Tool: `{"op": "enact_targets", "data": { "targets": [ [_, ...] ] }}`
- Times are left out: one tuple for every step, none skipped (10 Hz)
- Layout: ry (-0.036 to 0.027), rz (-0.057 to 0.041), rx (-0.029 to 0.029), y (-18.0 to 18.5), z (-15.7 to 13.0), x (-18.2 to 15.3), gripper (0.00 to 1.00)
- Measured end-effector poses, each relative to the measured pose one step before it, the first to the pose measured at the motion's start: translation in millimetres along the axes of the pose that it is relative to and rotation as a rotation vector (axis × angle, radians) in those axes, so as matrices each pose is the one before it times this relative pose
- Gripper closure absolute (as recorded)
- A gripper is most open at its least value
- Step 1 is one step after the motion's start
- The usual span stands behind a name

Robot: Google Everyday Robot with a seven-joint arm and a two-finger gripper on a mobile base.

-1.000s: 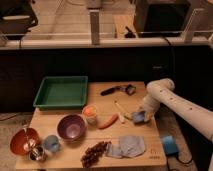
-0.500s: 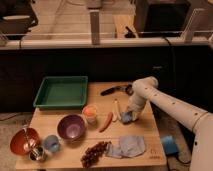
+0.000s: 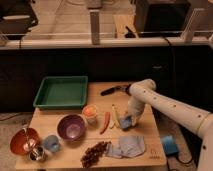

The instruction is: Wipe table surface with sponge

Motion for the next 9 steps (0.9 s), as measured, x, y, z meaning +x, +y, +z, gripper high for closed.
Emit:
{"op": "enact_targets", "data": {
  "targets": [
    [0.00770,0.00129,-0.00916,11.87,-3.46,-5.08,0.66],
    [0.00831,-0.00017,-0.00559,7.19,-3.65,-2.35,0.66],
    [0.00247,0.00784,-0.00382,7.29,-0.11,2.35,0.66],
    [0.00504,0.01503,-0.00283,7.48,-0.52,7.03,0.66],
    [0.00600,0.01682,-0.00063,6.99,-0.99,10.52,0.66],
    [0.00469,0.01777,-0.00027,3.84,-0.99,10.95,0.66],
    [0.00286,0.01732,0.00341,0.50,-0.82,11.22,0.66],
    [0.00069,0.01628,0.00466,-1.56,-1.28,10.12,0.66],
    [-0.00031,0.01531,0.00214,-3.99,0.39,11.54,0.66]
  ]
}}
